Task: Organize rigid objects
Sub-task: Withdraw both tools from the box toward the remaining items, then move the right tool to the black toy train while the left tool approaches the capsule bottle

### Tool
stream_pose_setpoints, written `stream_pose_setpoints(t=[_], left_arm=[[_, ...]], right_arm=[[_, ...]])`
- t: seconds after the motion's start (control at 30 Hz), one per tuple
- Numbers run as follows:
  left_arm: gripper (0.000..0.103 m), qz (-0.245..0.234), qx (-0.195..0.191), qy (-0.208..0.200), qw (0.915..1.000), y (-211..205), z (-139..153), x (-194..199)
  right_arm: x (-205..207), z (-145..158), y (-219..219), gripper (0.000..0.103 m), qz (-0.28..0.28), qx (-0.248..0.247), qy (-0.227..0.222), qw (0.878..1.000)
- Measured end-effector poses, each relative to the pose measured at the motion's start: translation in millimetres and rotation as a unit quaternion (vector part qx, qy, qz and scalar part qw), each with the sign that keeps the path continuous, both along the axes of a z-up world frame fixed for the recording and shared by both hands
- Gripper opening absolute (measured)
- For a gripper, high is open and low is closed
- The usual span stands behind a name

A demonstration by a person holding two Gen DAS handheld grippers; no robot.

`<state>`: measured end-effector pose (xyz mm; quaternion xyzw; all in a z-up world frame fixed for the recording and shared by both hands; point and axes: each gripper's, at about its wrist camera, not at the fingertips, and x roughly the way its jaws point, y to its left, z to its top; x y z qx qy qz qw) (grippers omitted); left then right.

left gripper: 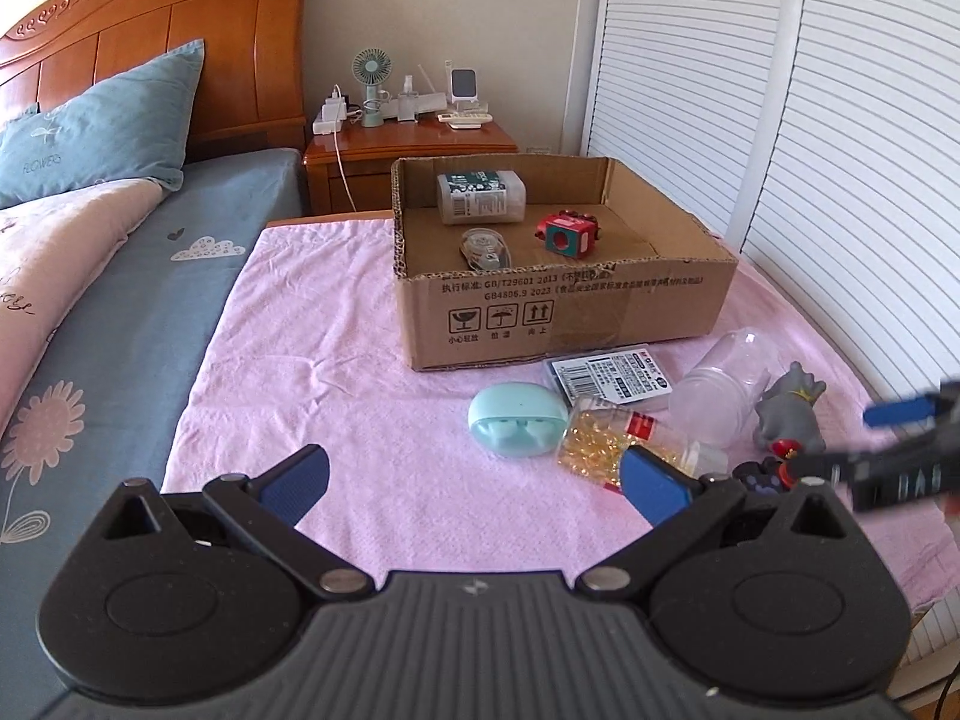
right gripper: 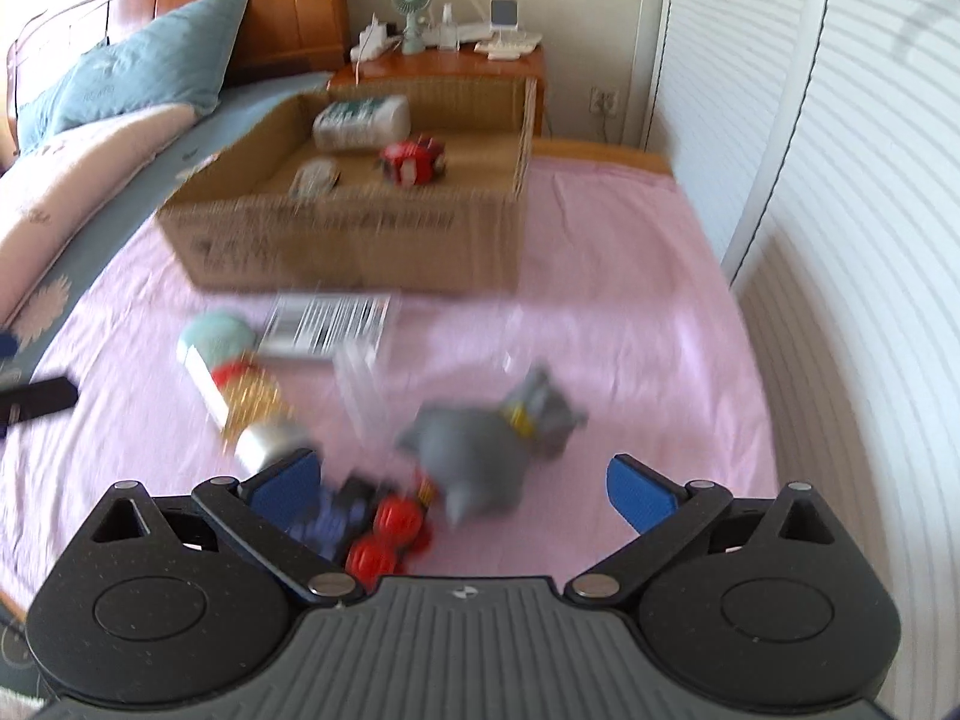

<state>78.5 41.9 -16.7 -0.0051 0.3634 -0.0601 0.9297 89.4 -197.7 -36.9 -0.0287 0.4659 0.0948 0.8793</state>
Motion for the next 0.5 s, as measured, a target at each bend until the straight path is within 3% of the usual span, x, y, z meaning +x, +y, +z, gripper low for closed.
stream_pose_setpoints(t=[0.23, 0.5], left_arm=[[0.102, -0.011, -0.011, -0.011, 0.9998, 1.7, -3.4, -1.6], [0.102, -0.032, -0.020, -0.009, 0.9992, -0.8, -11.7, -2.2]], right_arm=[[-7.3, -21.7, 19.6, 0.103, 0.011, -0.002, 0.032, 0.999], [6.3, -32.5, 31.3, 0.103, 0.004, -0.030, 0.022, 0.999]])
